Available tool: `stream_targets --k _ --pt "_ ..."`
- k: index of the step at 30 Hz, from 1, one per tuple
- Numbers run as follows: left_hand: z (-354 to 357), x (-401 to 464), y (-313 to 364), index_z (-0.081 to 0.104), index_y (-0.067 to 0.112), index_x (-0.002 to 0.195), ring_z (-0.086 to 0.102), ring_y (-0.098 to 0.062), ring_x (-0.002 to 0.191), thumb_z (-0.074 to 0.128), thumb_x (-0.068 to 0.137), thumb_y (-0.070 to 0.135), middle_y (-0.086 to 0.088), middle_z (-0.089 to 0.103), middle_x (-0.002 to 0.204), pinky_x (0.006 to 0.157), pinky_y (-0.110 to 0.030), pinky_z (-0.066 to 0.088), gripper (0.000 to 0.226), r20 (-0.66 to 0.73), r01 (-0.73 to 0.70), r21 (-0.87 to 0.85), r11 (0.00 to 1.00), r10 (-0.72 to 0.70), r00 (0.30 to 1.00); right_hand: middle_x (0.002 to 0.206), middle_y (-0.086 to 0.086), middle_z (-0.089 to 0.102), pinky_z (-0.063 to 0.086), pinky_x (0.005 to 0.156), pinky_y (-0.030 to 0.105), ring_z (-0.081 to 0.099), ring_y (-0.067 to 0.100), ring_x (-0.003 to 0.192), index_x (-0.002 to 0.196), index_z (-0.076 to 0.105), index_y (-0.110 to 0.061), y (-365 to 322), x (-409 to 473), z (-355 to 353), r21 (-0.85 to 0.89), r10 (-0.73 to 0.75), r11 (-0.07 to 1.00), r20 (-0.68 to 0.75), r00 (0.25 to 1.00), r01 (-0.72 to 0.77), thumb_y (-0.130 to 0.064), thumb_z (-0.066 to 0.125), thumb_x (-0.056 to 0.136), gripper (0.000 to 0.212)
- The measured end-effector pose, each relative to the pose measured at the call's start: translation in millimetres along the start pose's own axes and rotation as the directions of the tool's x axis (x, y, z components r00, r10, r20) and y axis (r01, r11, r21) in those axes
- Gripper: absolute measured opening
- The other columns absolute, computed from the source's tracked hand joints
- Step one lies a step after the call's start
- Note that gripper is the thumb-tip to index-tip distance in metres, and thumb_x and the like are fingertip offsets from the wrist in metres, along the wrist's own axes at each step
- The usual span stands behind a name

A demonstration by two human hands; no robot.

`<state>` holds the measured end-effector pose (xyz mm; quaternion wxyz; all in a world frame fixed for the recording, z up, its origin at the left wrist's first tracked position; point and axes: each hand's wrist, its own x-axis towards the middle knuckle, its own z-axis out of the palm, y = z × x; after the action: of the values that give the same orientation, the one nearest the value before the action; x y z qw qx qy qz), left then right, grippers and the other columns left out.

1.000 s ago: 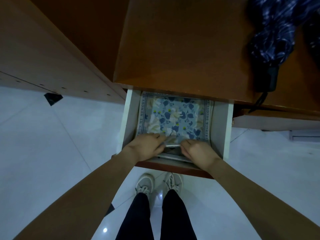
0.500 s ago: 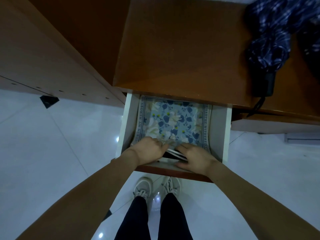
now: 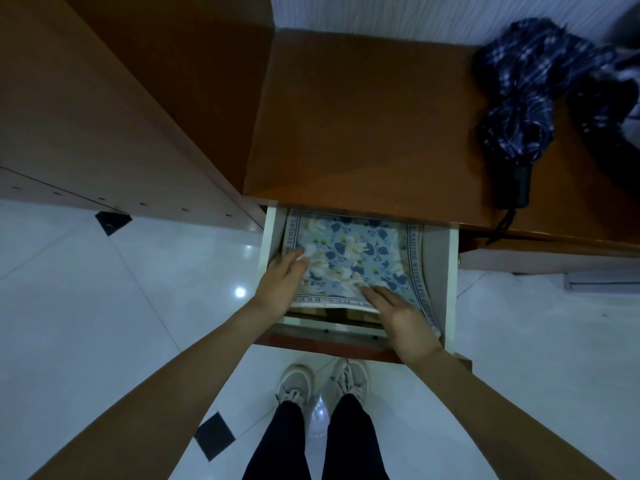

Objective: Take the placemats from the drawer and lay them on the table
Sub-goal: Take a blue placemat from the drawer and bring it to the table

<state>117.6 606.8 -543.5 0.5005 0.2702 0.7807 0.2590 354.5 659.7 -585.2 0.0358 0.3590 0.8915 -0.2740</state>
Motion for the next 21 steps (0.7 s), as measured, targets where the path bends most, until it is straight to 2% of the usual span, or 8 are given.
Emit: stream_targets --k 3,5,7,8,10,14,17,21 --pt "-10 3 15 0.028 0.027 0.148 0.039 -0.021 0.132 0.04 0.101 0.032 -0.003 0.035 0.149 0.095 -0.019 0.03 0.049 0.11 0.127 -0.082 0.989 -0.117 0.987 0.12 0.025 0.063 0.053 0.087 0.054 0.065 0.041 0.105 0.129 0.058 -0.003 -7 -8 -9 0.052 0.057 0.997 -0.112 0.992 -0.052 0.035 0.068 0.047 0.092" --pt "-19 4 21 0.033 0.027 0.145 0.055 -0.019 0.111 0.05 0.098 0.019 -0.006 0.046 0.136 0.084 -0.02 0.047 0.05 0.237 0.276 -0.244 0.93 -0.218 0.947 0.123 0.025 0.061 0.048 0.093 0.053 0.063 0.041 0.109 0.131 0.056 -0.004 -8 -13 -15 0.087 0.061 0.995 -0.172 0.983 -0.046 0.031 0.069 0.056 0.084" --pt "-27 2 27 0.04 0.028 0.139 0.059 -0.018 0.105 0.055 0.094 0.008 -0.001 0.051 0.126 0.072 -0.028 0.056 0.051 0.382 0.413 -0.382 0.827 -0.265 0.885 0.126 0.023 0.06 0.043 0.102 0.035 0.061 0.038 0.113 0.133 0.055 -0.007 -8 -17 -20 0.125 0.06 0.991 -0.17 0.984 -0.039 0.028 0.069 0.062 0.08" --pt "-28 1 29 0.043 0.029 0.137 0.054 -0.019 0.115 0.056 0.093 0.005 0.003 0.048 0.128 0.071 -0.028 0.054 0.052 0.407 0.424 -0.371 0.826 -0.265 0.874 0.127 0.02 0.06 0.036 0.106 0.023 0.06 0.034 0.115 0.135 0.054 -0.009 -9 -20 -22 0.155 0.056 0.987 -0.15 0.987 -0.033 0.025 0.068 0.067 0.078" --pt "-30 2 29 0.048 0.027 0.136 0.03 -0.019 0.137 0.057 0.09 0.0 0.007 0.034 0.143 0.087 -0.029 0.045 0.054 0.401 0.405 -0.34 0.849 -0.259 0.879 0.13 0.008 0.058 0.028 0.105 0.011 0.054 0.018 0.119 0.136 0.053 -0.02 -13 -20 -32 0.283 0.068 0.958 -0.057 0.996 -0.049 0.009 0.065 0.082 0.062" --pt "-33 2 20 0.053 0.028 0.133 0.019 -0.022 0.143 0.058 0.085 -0.007 0.005 0.026 0.154 0.111 -0.043 0.032 0.06 0.344 0.397 -0.333 0.855 -0.282 0.896 0.122 -0.015 0.056 0.035 0.095 0.003 0.048 -0.018 0.109 0.121 0.059 -0.032 -21 -23 -59 0.592 0.172 0.742 0.287 0.942 -0.315 -0.028 0.07 0.087 0.036" --pt "-40 -3 10 0.057 0.036 0.129 0.024 -0.023 0.142 0.06 0.081 -0.008 0.009 0.028 0.152 0.112 -0.047 0.03 0.065 0.313 0.344 -0.334 0.878 -0.241 0.919 0.121 -0.008 0.06 0.036 0.087 0.001 0.053 -0.005 0.109 0.115 0.07 -0.019 -12 -27 -59 0.693 0.364 0.531 0.334 0.87 -0.488 -0.03 0.062 0.091 0.027" --pt "-51 -11 0 0.065 0.046 0.115 0.045 -0.028 0.13 0.067 0.073 -0.005 0.003 0.04 0.148 0.105 -0.047 0.041 0.066 0.342 0.308 -0.414 0.856 -0.167 0.925 0.122 0.0 0.061 0.041 0.081 0.007 0.057 0.009 0.105 0.112 0.07 -0.019 -5 -27 -56 0.708 0.514 0.401 0.352 0.782 -0.582 -0.023 0.066 0.09 0.023"
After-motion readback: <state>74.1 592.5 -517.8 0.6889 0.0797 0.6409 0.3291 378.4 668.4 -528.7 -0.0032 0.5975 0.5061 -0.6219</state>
